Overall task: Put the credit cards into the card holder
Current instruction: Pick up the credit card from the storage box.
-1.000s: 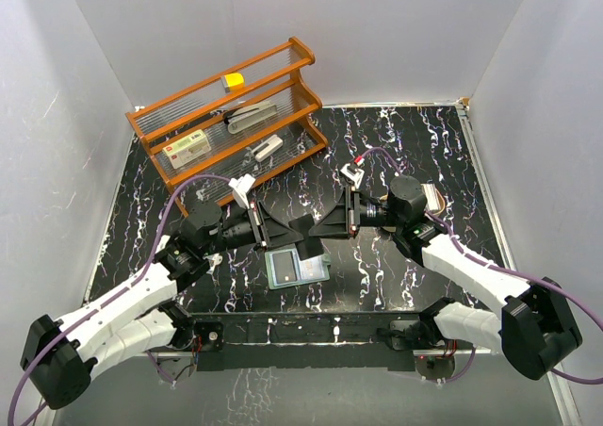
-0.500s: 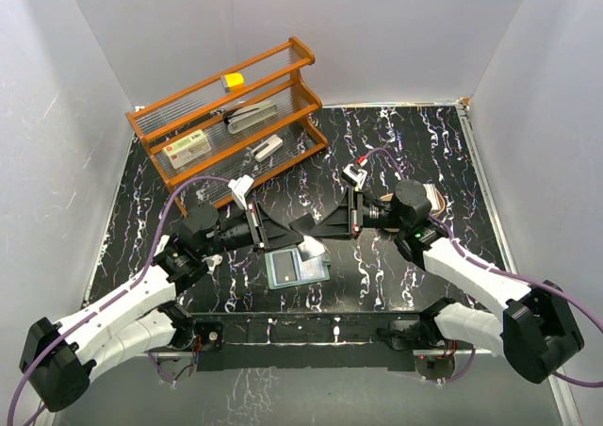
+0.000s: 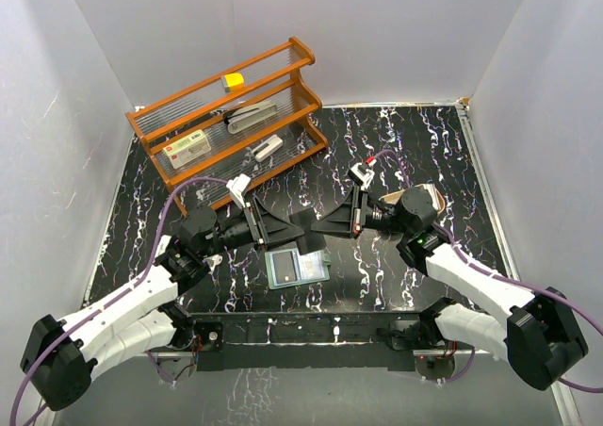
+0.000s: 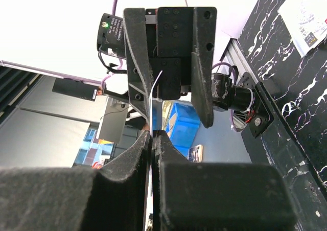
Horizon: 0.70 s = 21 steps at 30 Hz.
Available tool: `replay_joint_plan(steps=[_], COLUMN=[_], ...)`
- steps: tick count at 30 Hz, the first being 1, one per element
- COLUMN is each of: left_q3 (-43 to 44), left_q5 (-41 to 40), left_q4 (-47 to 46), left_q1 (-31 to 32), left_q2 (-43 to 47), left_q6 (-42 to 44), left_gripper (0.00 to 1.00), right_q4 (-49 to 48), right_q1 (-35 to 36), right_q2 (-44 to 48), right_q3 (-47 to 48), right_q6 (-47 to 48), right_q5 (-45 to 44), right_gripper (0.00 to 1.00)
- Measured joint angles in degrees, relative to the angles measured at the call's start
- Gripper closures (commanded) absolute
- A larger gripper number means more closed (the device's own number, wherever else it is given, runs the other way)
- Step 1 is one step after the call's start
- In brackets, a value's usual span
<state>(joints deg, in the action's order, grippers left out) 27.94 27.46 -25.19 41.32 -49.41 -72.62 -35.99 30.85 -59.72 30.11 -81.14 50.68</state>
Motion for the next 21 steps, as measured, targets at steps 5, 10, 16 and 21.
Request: replay_joint_plan(steps=[5,10,16,21], left_q3=[0.74,1.09,2.29,2.34], left_q5=[0.07,0.55,2.08,2.14], left_q4=[-0.90,2.10,4.52,5.42], left_q1=[0.02,-0.02,-0.04,0.02], left_q2=[-0.59,-0.79,-0.35,0.42], left_q6=[0.59,3.41,6.14,6.58], left_gripper=[0.93,0.96,0.91,0.88], right_q4=[1.68,1.49,1.79,1.99], right_q1=[0.15,0.13,0.15,0.44], right_q2=[-0.48,-2.19,-2.54,-2.03], right_q3=[-0.02,-0.02,-0.02,-0.02], right_q6=[0.35,-0.28,-0.44,-0.42], right_q5=[-0.90,0.96,2.95,3.30], right_gripper=[0.81,0.75,0.91,0.91])
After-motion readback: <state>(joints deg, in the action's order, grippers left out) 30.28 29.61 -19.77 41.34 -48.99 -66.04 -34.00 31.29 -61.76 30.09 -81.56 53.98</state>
